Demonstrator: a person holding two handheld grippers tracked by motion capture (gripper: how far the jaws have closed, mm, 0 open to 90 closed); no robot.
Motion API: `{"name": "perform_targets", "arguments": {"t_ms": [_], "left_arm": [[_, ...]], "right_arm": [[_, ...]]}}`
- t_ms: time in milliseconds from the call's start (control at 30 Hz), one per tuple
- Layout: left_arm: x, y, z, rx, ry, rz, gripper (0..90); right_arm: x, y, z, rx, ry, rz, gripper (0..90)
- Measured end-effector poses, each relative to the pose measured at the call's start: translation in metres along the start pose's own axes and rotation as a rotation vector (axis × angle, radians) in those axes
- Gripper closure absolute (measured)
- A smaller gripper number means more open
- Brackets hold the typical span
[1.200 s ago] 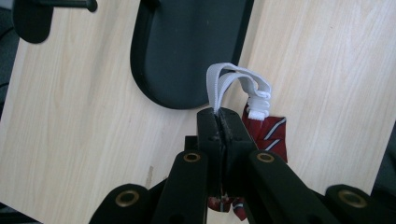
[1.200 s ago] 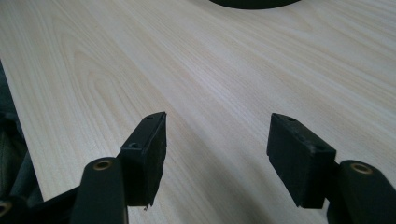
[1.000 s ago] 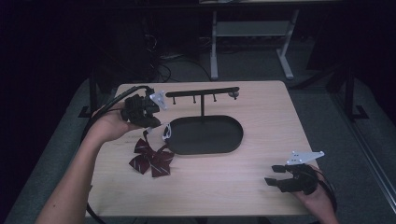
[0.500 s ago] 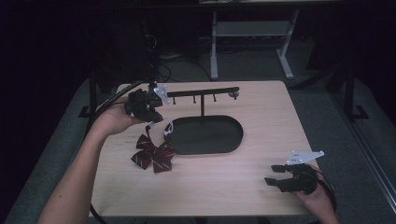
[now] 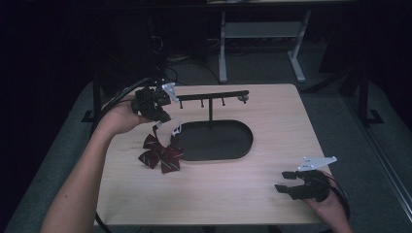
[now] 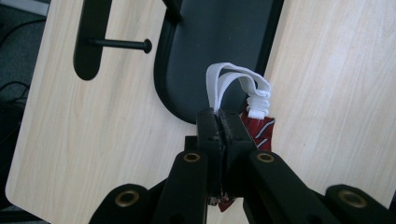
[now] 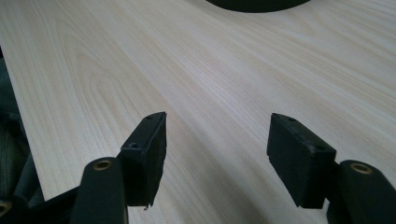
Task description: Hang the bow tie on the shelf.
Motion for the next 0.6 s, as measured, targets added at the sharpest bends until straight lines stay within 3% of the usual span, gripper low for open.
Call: {"name": "perform_targets", "arguments": {"t_ms": [333, 600], "left_arm": [[0.008, 0.013, 0.001, 0.016, 0.001, 0.014, 88.5], [0.016, 0.020, 0.005, 0.018, 0.001, 0.000, 88.5]], "right_arm": [[0.000, 0.000, 0.000, -0.004, 0.003, 0.002, 37.3], [0.000, 0.000, 0.000, -0.008, 0.008, 0.006, 37.2]]}}
Point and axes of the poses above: each handheld gripper's, and its own axes: z roughly forward along the jaws, y roughly out of its top, x roughly to its left, the point moved 3 cm from there along z, roughly forward along the jaws
